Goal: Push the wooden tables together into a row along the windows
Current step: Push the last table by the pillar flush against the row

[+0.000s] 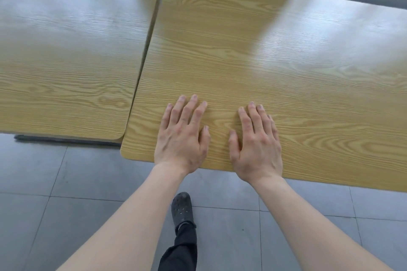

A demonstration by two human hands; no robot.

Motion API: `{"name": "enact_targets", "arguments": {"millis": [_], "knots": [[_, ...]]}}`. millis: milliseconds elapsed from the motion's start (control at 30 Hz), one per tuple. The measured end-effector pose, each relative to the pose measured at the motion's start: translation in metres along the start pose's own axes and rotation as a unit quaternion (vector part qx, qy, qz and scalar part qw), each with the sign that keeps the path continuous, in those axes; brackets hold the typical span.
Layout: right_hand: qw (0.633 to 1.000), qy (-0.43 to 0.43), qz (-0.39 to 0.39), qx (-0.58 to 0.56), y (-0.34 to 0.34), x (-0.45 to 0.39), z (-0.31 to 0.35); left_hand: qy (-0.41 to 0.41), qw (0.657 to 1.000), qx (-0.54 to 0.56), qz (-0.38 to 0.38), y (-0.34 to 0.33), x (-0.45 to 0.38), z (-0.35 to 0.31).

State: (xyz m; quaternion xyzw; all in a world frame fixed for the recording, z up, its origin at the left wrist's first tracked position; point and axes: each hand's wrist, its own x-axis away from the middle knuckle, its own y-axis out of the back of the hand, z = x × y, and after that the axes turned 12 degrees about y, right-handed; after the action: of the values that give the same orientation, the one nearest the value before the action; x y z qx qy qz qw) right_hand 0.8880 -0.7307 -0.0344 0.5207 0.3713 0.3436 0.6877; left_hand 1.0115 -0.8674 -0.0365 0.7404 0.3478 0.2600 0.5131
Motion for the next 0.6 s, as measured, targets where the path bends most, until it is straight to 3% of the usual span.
{"name": "enact_targets", "arguments": {"millis": [400,600], "knots": [[1.000,-0.026,-0.006,0.005,-0.008,-0.047,-0.014,-0.025,1.000,0.007,0.007,-0.005,-0.059,-0.006],[0.999,-0.026,0.030,0.006,0.001,-0.048,-0.012,-0.031,0.999,0.008,0.034,0.004,-0.059,-0.008]]}}
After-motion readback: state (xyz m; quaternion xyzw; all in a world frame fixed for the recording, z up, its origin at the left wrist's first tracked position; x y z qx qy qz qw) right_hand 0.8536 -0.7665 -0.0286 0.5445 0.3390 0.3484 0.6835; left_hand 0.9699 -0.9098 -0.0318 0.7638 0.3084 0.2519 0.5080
